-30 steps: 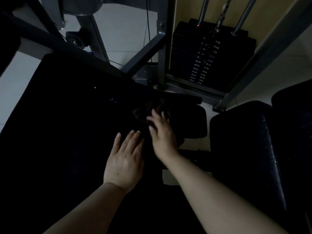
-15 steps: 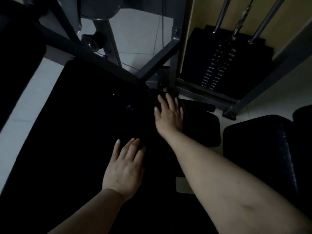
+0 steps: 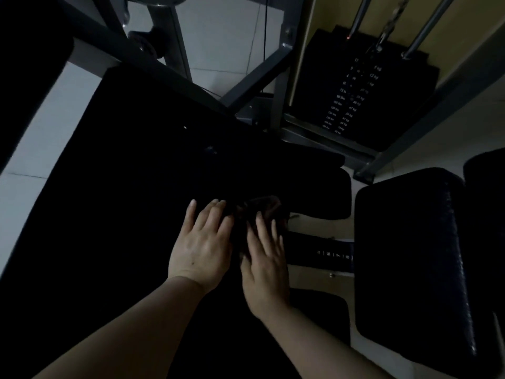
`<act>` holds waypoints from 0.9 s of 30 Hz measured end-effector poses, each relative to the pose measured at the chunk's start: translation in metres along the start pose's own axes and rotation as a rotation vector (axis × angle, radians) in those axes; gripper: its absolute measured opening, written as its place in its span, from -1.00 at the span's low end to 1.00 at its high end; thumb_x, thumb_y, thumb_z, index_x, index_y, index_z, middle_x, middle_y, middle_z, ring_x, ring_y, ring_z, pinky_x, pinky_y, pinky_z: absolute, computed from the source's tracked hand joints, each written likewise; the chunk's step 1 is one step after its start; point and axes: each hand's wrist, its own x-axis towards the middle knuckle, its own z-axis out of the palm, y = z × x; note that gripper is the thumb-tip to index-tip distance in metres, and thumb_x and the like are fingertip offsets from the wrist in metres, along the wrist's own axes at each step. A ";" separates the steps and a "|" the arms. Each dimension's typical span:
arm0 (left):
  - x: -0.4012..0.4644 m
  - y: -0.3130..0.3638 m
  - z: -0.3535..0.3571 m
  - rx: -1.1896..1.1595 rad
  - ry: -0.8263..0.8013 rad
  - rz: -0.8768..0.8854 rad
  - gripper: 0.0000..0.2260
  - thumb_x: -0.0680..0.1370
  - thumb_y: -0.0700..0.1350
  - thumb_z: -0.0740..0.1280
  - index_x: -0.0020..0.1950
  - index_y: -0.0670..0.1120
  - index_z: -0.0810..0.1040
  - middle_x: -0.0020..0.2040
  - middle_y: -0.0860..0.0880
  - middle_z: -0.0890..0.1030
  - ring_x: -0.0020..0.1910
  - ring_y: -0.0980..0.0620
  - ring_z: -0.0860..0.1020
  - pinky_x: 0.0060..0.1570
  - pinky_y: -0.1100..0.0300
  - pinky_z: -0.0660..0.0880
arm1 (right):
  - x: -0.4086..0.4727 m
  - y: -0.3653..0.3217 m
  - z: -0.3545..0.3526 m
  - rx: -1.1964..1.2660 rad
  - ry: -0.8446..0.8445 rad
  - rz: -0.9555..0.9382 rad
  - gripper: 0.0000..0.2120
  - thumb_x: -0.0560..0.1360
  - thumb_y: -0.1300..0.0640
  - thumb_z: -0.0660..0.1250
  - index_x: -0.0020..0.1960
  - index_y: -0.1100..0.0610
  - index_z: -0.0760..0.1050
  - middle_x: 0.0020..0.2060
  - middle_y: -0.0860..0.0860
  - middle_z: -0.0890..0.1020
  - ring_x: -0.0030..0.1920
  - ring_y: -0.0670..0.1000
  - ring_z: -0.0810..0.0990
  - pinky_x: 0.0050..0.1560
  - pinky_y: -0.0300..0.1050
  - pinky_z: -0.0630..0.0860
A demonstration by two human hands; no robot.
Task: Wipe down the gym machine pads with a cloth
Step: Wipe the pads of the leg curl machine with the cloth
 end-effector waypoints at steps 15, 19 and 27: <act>0.002 -0.002 0.002 0.022 0.010 0.022 -0.64 0.51 -0.10 0.13 0.21 -0.19 0.52 0.28 -0.23 0.49 0.34 -0.18 0.40 0.44 -0.12 0.00 | 0.067 -0.003 -0.003 -0.030 0.155 0.152 -0.48 0.58 0.14 0.18 0.52 0.05 0.17 0.55 -0.01 0.04 0.54 0.11 -0.05 0.51 0.05 -0.06; 0.002 -0.002 0.003 0.014 0.017 0.025 -0.64 0.50 -0.07 0.15 0.21 -0.20 0.51 0.28 -0.23 0.48 0.35 -0.18 0.38 0.44 -0.11 0.01 | -0.056 -0.014 0.017 0.001 0.074 0.116 -0.50 0.61 -0.10 -0.05 0.52 0.02 0.14 0.56 -0.07 -0.03 0.55 0.05 -0.12 0.51 -0.01 -0.13; 0.002 -0.002 0.002 -0.034 0.011 0.014 -0.62 0.53 -0.04 0.09 0.19 -0.20 0.52 0.26 -0.24 0.49 0.34 -0.19 0.39 0.44 -0.10 0.05 | 0.004 0.003 0.011 -0.027 0.141 0.100 -0.56 0.59 0.01 0.06 0.44 0.06 0.30 0.53 -0.04 0.11 0.53 0.08 -0.01 0.49 0.08 0.06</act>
